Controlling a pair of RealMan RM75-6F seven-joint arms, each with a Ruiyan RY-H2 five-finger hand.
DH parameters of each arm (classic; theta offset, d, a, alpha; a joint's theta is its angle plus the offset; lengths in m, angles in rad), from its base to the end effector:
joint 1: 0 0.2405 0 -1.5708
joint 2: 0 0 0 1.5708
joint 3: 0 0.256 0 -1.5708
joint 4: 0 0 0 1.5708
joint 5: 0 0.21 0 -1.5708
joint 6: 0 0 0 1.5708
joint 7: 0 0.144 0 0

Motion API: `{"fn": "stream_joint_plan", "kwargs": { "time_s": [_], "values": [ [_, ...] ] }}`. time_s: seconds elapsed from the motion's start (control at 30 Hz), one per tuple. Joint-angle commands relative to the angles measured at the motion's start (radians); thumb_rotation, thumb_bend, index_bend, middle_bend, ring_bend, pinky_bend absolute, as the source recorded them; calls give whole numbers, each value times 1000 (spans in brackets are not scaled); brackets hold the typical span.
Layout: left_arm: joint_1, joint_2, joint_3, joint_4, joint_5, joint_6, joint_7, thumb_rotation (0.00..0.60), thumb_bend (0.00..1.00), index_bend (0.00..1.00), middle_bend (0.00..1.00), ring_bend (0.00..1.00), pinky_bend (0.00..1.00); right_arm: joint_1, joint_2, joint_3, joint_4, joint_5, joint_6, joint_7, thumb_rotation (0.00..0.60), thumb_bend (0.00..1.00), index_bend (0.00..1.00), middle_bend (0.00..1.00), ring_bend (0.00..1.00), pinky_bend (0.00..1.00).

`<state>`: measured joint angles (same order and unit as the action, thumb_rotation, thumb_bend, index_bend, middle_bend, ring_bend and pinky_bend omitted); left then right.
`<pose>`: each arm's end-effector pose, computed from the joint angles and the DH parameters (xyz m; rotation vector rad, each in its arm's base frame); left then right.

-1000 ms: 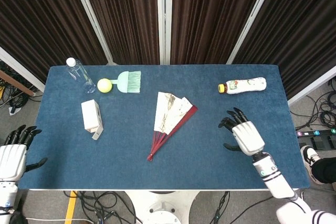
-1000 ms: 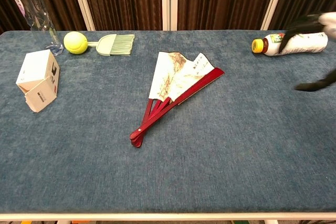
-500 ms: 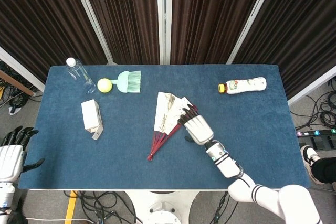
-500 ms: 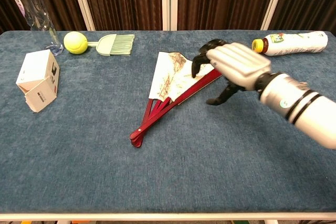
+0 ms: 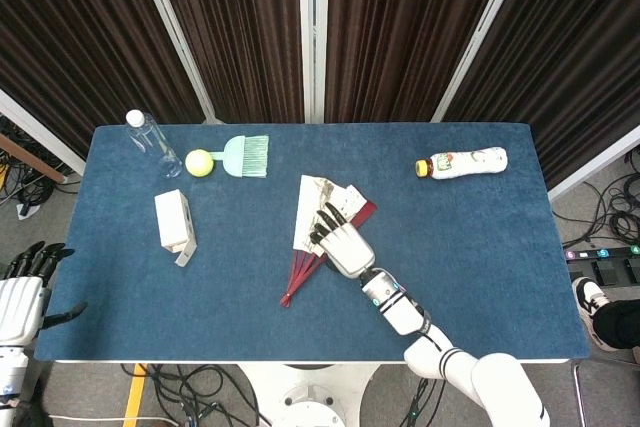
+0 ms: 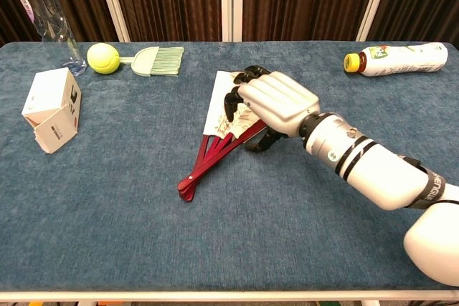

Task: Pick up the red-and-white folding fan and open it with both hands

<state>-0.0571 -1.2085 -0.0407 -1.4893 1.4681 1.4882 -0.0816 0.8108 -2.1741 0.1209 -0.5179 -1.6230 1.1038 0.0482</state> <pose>-0.3366 0.1711 0.1428 -1.3174 -0.9727 -0.9031 -0.1250 -0.3414 -0.1416 2.0090 -0.5783 1.1174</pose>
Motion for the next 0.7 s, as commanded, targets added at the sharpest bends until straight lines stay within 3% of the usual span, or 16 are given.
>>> {"fn": "stream_joint_plan", "kwargs": {
  "time_s": [0.03, 0.2, 0.47, 0.7],
  "values": [
    [1, 1, 1, 4, -1, -3, -10, 600, 6, 216, 153, 80, 146, 19, -33, -9, 50, -1, -1, 11, 600, 91, 445, 353, 118, 46],
    [4, -2, 1, 11, -4, -3, -24, 600, 5, 216, 153, 80, 146, 33, -67, -21, 115, -1, 0, 17, 600, 117, 450, 358, 125, 46],
    [3, -5, -3, 19, -4, -2, -34, 600, 2, 216, 153, 80, 146, 56, -84, -34, 180, 1, -3, 45, 600, 300, 472, 372, 142, 47],
    [1, -6, -5, 17, -6, -6, -31, 600, 3, 216, 153, 80, 146, 67, -77, -28, 197, 16, 11, 68, 600, 309, 473, 370, 142, 47]
  ]
}}
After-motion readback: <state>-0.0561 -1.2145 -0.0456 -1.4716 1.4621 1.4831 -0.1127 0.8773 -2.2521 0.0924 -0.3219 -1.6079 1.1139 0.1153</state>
